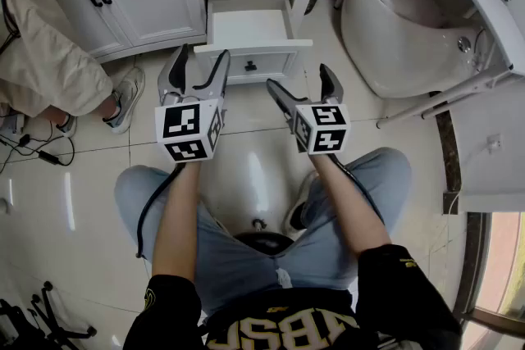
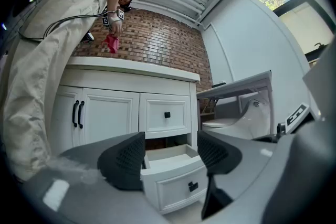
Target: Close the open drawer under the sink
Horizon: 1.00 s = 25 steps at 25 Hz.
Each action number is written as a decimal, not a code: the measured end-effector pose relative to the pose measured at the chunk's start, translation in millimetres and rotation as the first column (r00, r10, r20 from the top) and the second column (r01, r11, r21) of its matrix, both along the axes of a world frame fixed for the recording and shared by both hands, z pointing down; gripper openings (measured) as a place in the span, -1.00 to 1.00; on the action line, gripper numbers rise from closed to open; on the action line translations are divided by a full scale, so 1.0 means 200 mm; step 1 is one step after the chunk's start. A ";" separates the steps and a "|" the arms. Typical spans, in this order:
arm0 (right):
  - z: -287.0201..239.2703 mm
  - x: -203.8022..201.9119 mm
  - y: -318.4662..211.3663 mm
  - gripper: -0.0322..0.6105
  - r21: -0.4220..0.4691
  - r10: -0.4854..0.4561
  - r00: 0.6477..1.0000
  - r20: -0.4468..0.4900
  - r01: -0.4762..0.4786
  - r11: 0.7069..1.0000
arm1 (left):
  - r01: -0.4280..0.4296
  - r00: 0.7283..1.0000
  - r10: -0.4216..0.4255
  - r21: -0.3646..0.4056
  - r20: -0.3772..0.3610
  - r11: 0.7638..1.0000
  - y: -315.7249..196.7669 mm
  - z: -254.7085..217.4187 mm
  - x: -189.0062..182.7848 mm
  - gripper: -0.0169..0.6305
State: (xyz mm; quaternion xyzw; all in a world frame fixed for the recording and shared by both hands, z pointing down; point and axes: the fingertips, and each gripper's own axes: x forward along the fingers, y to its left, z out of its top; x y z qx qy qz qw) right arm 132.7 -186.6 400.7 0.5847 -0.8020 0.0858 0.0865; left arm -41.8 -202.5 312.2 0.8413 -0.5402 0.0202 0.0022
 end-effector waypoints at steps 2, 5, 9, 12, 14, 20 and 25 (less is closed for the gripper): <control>0.05 0.00 0.00 0.81 -0.039 -0.013 1.000 0.025 0.014 0.999 | -0.004 1.000 0.004 -0.006 0.005 1.000 0.01 0.00 0.01 0.01; 0.14 0.01 0.00 0.79 -0.099 -0.028 0.998 0.057 0.034 0.994 | -0.007 1.000 0.007 -0.014 0.011 1.000 0.02 0.01 0.03 0.01; 0.23 -0.02 -0.02 0.58 -0.157 -0.076 0.995 0.065 0.085 0.984 | -0.008 1.000 0.008 -0.017 0.016 1.000 0.03 0.01 0.04 0.01; 0.28 -0.06 -0.03 0.37 -0.166 -0.112 0.993 0.039 0.117 0.979 | -0.002 1.000 0.003 -0.021 0.024 1.000 0.03 0.02 0.03 0.01; 0.31 -0.09 -0.05 0.26 -0.175 -0.122 0.992 0.025 0.124 0.977 | 0.001 1.000 0.000 -0.025 0.023 1.000 0.03 0.03 0.02 0.01; 0.35 -0.20 -0.13 0.14 -0.185 -0.143 0.990 0.018 0.144 0.972 | 0.003 0.999 -0.001 -0.037 0.038 0.999 0.02 0.06 -0.02 0.01; 0.43 -0.27 -0.22 0.03 -0.218 -0.148 0.989 0.015 0.148 0.965 | 0.013 1.000 -0.011 -0.067 0.027 0.998 -0.04 0.12 -0.08 0.01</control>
